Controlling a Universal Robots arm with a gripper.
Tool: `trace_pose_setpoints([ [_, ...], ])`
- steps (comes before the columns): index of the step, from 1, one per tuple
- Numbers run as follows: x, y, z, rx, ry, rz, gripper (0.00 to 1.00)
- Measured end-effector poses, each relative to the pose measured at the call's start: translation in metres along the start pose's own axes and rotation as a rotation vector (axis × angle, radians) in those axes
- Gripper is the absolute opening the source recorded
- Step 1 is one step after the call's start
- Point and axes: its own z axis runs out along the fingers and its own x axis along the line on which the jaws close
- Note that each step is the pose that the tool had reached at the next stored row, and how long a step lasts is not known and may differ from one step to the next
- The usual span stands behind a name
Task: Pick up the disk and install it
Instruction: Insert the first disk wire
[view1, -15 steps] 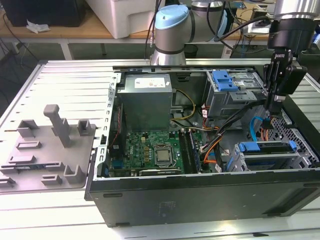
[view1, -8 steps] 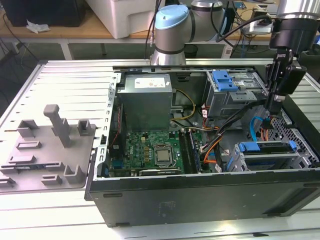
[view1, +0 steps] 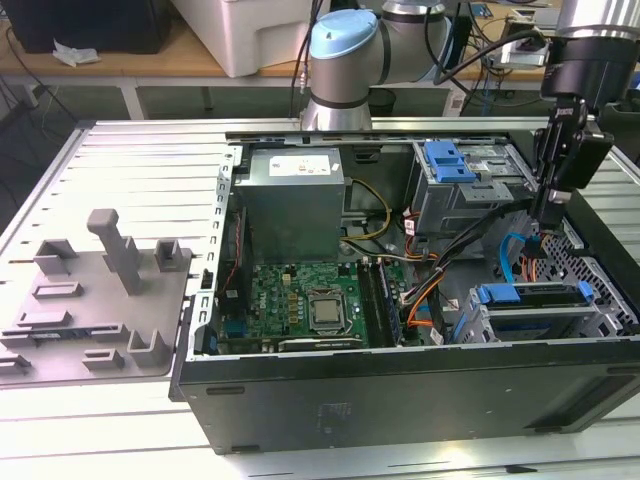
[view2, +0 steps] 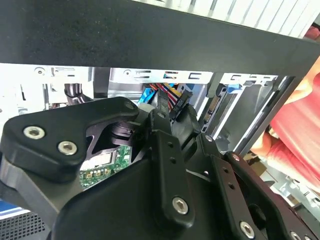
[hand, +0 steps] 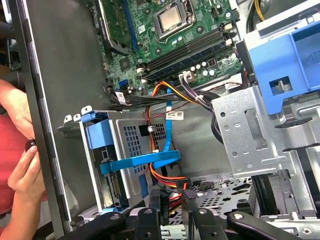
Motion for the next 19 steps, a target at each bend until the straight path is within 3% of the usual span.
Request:
trace_pose_setpoints([
  [6,-0.0003,-0.0001,0.0004,0.0081,0.0000,-0.016,0.31],
  [13,0.0014,-0.0006,0.0016,0.0073,0.0015,-0.016,0.31],
  [14,0.0016,-0.0006,0.0016,0.0065,0.0089,-0.017,0.31],
  [16,0.0014,-0.0006,0.0018,0.0080,0.0332,-0.016,0.31],
  [17,0.0011,-0.0006,0.0023,0.0089,0.0375,-0.016,0.31],
  [19,0.0008,-0.0006,0.0029,0.0092,0.0385,-0.016,0.31],
])
